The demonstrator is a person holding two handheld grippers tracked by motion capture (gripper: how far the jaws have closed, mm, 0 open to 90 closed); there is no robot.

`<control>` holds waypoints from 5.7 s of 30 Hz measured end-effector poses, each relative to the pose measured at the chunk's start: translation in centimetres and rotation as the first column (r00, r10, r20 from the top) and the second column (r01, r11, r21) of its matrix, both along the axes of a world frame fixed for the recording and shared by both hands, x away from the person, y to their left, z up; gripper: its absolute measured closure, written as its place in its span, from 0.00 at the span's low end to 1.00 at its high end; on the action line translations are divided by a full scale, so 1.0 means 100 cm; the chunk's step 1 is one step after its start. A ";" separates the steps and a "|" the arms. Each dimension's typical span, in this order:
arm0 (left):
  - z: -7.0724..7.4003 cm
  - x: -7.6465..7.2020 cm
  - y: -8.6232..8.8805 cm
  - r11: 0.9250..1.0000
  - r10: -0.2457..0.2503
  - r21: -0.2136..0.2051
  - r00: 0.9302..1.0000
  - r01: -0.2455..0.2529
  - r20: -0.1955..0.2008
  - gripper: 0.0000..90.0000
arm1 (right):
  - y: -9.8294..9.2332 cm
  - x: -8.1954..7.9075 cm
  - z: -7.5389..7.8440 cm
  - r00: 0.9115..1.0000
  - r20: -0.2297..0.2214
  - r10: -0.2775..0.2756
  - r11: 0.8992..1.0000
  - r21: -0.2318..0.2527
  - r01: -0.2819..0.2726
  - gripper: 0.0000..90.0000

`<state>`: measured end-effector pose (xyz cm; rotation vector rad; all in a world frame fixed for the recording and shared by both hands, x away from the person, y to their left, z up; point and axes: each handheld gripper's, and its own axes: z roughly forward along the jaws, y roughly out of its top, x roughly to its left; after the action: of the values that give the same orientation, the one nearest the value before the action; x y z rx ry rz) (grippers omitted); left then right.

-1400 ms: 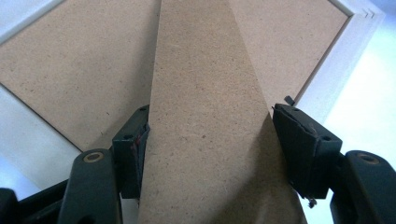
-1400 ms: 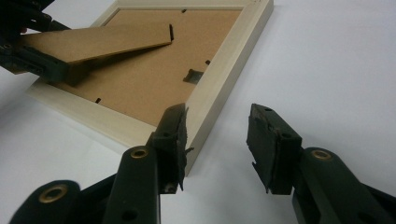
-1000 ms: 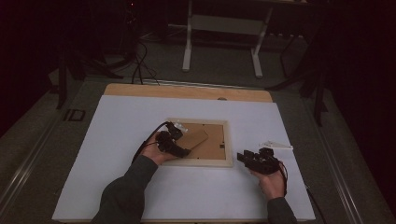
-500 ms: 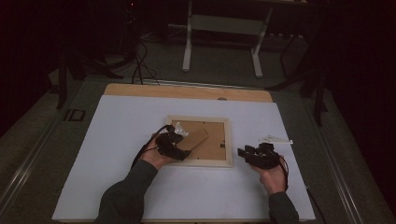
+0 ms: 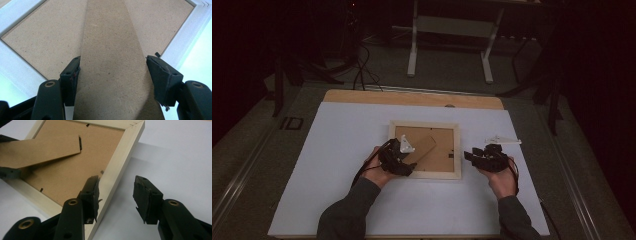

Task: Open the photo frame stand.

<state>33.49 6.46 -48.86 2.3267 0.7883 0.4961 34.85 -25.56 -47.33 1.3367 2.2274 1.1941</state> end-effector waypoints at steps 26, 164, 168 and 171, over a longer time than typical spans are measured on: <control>-0.001 -0.031 -0.005 0.999 0.003 0.038 0.983 -0.011 0.185 0.39 | 0.022 0.034 0.002 0.996 -0.059 0.060 0.997 -0.049 -0.063 0.58; -0.012 -0.015 0.002 0.978 0.077 -0.195 0.997 -0.075 0.006 0.72 | 0.032 0.008 0.019 0.968 0.248 -0.026 0.997 -0.063 0.043 0.69; -0.014 -0.015 0.001 0.981 0.085 -0.178 0.996 -0.079 0.024 0.72 | 0.034 0.007 0.018 0.966 0.256 -0.027 0.997 -0.067 0.046 0.69; -0.015 -0.014 0.002 0.981 0.099 -0.172 0.995 -0.093 0.027 0.71 | 0.037 0.005 0.017 0.963 0.268 -0.034 0.996 -0.065 0.053 0.70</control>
<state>32.08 6.68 -50.41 2.1246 0.8937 0.4907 35.39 -21.85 -45.67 1.1178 2.0205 1.1885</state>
